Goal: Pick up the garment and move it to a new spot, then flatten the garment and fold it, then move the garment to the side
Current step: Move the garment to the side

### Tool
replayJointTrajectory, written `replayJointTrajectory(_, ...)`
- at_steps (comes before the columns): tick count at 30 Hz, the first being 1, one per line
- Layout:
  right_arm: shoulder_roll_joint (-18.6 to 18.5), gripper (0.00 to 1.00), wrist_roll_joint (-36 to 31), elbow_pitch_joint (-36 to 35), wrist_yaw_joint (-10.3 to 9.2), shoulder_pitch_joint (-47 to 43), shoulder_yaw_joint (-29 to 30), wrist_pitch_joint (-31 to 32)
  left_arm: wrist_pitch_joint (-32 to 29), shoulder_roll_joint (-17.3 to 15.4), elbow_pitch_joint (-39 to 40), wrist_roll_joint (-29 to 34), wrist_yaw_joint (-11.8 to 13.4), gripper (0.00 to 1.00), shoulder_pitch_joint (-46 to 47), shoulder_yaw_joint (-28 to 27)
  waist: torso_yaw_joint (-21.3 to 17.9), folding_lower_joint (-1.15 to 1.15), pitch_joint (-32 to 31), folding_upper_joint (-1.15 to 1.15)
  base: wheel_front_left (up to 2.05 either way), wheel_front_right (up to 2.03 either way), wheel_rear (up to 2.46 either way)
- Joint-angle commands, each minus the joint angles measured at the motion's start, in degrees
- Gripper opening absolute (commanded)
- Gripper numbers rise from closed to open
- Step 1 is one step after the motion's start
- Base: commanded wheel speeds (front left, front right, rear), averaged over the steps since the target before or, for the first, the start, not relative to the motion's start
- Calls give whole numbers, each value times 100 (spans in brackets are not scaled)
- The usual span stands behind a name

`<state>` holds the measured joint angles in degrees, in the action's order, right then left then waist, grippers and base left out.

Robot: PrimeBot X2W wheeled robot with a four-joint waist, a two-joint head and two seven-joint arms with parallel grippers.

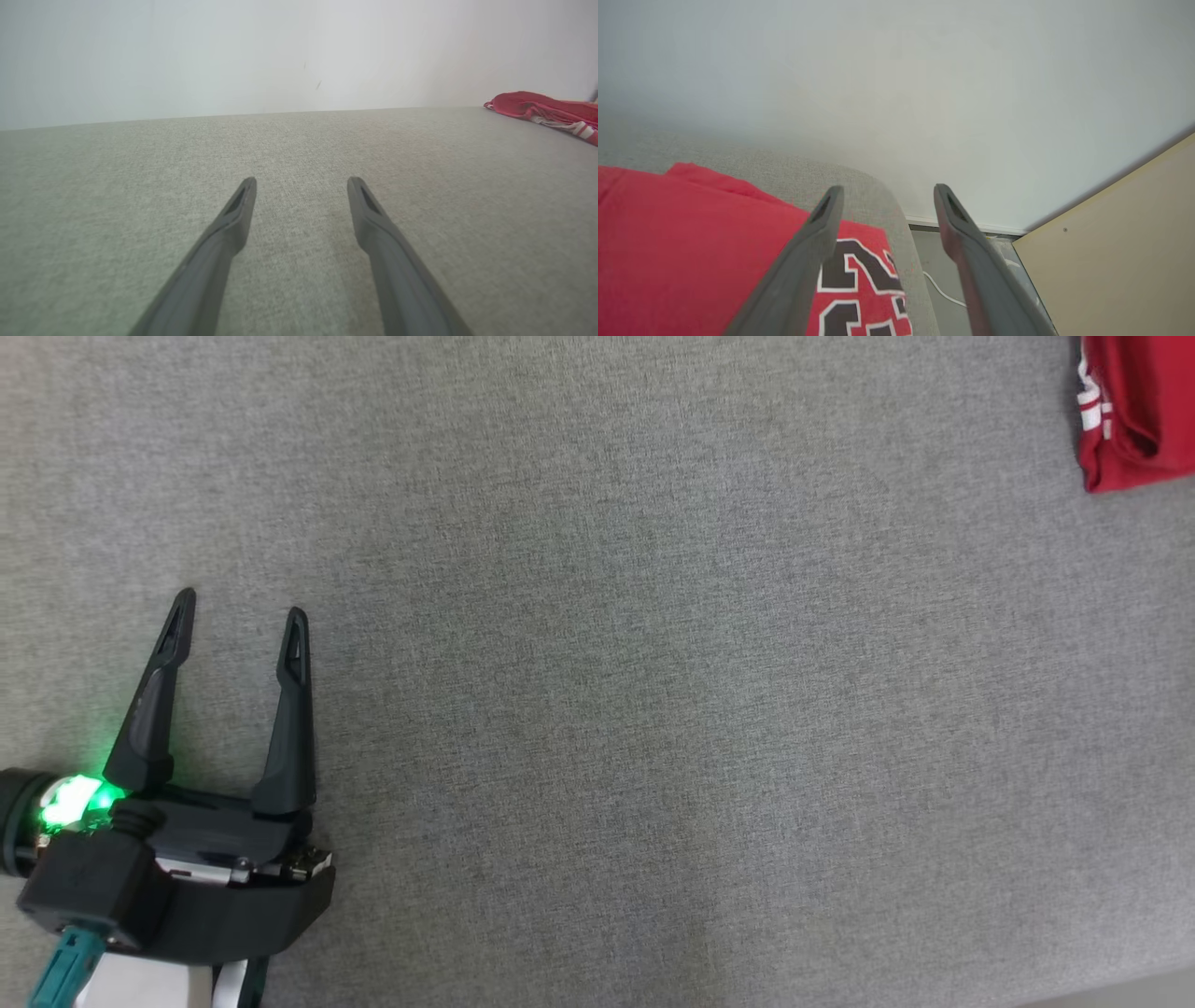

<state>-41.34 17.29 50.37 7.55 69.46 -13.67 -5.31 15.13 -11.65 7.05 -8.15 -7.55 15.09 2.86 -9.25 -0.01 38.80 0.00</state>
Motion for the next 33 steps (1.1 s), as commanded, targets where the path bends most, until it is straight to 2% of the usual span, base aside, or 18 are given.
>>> replayJointTrajectory(1, 59, 100, -55, -42, -11, 18, -44, -159, 3, 30, -202, -10, 15, 100, -57, -40, 31, 1, -127, 0, 0, 0, 0)
replayJointTrajectory(6, 356, 100, -57, -278, -11, -178, -156, -618, 6, 196, -269, -45, 15, 100, -185, -115, 148, 1, -691, 0, 0, 0, 0)
replayJointTrajectory(13, 815, 100, 46, -695, -11, -670, -154, -881, 9, 370, -509, -108, 15, 100, -498, -222, 394, 1, -1459, 0, 0, 0, 0)
replayJointTrajectory(24, 1820, 100, 124, -1605, -11, -2769, 524, -984, 9, 579, -898, -161, 16, 100, -1198, -498, 842, 1, -2716, 0, 0, 0, 0)
replayJointTrajectory(33, 2399, 100, 41, -2577, -11, -4436, 799, -914, 9, 635, -1098, -174, 16, 100, -1441, -584, 905, 1, -3165, 0, 0, 0, 0)
